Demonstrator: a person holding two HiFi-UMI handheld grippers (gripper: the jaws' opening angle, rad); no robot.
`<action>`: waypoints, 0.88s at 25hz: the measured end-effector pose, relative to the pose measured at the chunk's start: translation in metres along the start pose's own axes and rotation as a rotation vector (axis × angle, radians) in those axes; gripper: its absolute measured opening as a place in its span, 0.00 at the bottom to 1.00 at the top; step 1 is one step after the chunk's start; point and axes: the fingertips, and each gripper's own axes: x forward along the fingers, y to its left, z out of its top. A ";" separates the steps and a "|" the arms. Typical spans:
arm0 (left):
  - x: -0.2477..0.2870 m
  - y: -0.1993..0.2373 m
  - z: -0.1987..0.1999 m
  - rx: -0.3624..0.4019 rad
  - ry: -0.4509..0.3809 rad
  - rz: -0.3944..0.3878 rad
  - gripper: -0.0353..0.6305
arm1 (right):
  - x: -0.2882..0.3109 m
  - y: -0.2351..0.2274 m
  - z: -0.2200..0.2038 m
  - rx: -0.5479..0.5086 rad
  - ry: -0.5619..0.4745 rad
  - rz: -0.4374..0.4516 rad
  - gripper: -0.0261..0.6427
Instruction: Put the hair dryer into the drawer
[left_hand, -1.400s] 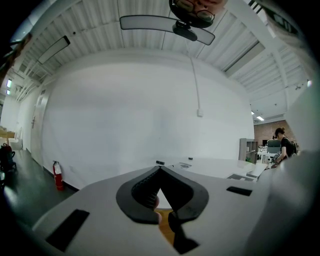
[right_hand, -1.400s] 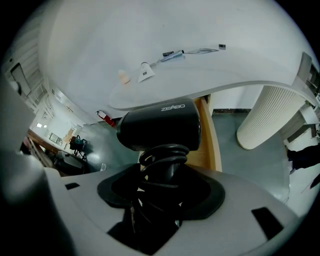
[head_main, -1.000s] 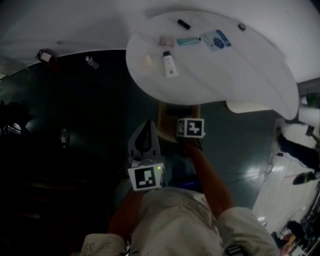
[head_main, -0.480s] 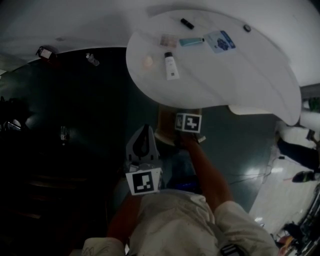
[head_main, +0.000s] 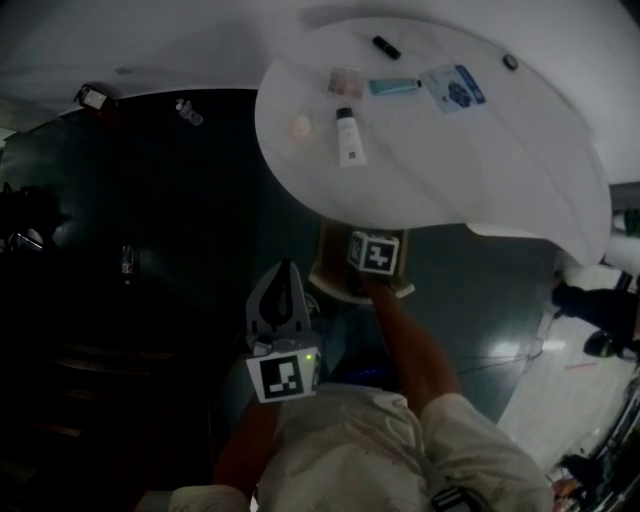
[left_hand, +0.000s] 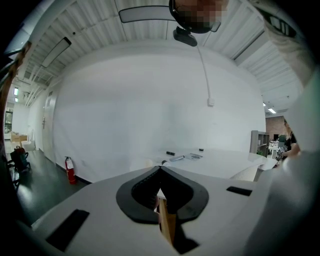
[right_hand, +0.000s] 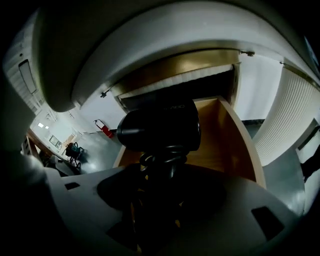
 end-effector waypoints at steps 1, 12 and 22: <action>0.000 0.001 -0.001 -0.001 0.003 0.006 0.05 | 0.004 -0.002 -0.003 0.000 0.005 -0.004 0.41; 0.008 0.001 -0.010 0.004 0.016 0.024 0.05 | 0.037 -0.025 -0.021 -0.010 0.082 -0.048 0.41; 0.020 -0.001 -0.024 -0.027 0.074 0.015 0.05 | 0.043 -0.020 -0.022 0.002 0.081 0.005 0.41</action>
